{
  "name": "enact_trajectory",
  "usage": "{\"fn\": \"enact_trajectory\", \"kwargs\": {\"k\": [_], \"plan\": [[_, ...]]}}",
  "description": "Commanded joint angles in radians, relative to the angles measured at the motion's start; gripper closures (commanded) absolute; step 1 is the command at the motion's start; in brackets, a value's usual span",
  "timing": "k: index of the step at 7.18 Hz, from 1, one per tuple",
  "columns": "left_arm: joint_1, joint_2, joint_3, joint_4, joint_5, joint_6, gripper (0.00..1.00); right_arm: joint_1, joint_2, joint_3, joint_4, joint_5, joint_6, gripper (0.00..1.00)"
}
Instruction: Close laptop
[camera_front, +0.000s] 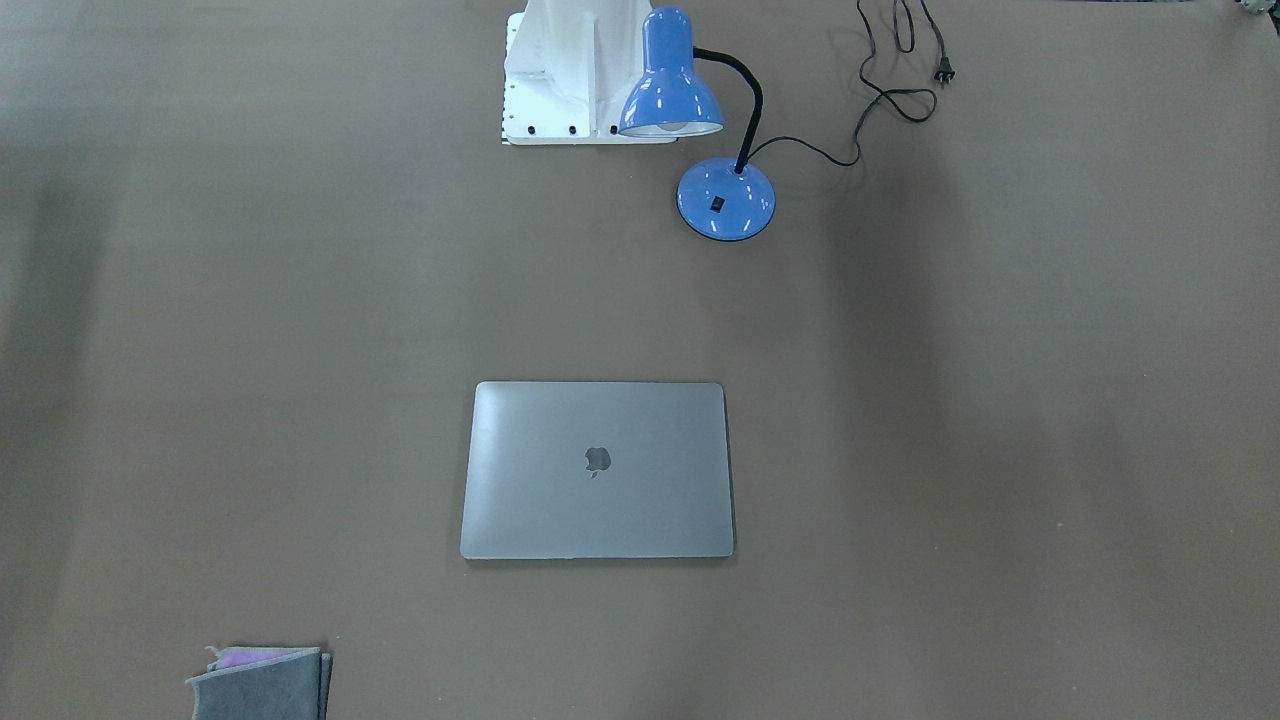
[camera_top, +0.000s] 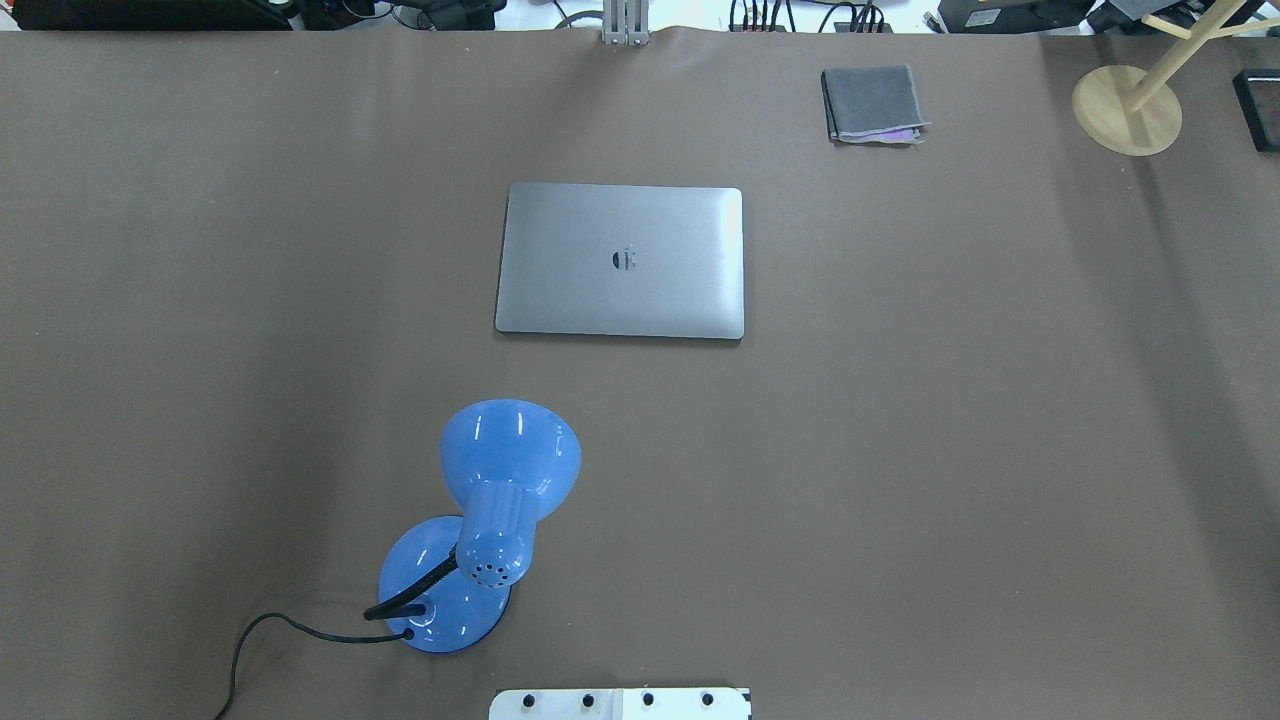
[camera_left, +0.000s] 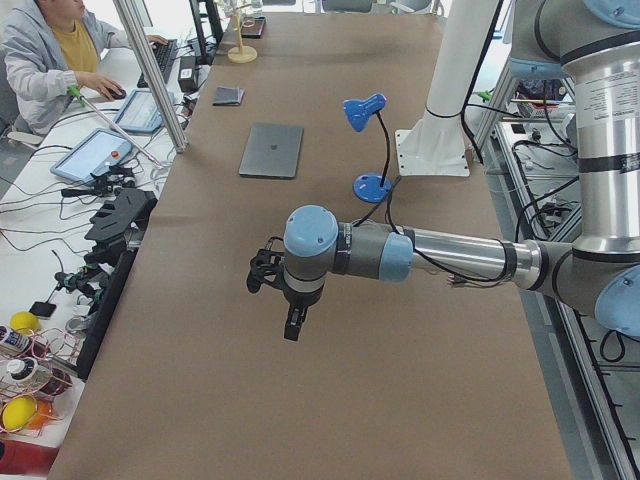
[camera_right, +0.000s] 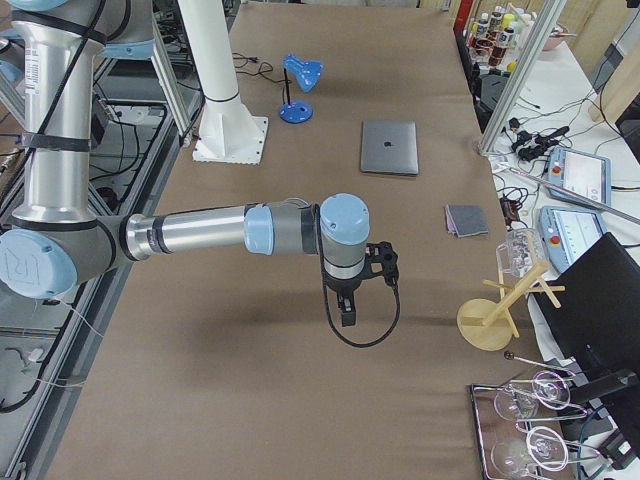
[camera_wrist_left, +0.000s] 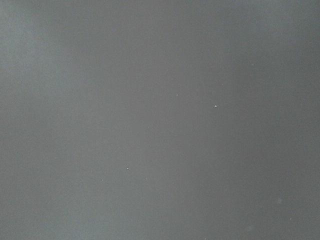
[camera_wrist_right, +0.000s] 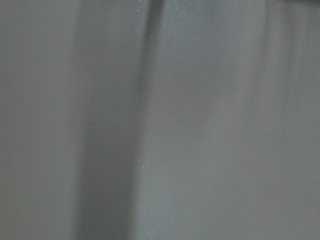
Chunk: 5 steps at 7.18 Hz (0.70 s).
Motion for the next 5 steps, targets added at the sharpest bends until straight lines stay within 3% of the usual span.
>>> {"fn": "enact_trajectory", "kwargs": {"k": [1, 5], "plan": [[-0.001, -0.010, -0.002, 0.002, 0.002, -0.002, 0.02, -0.002, -0.002, -0.001, 0.001, 0.005, -0.002, 0.00], [-0.001, -0.004, -0.013, 0.002, 0.005, -0.002, 0.02, 0.000, -0.002, 0.010, 0.002, 0.010, 0.002, 0.00]]}}
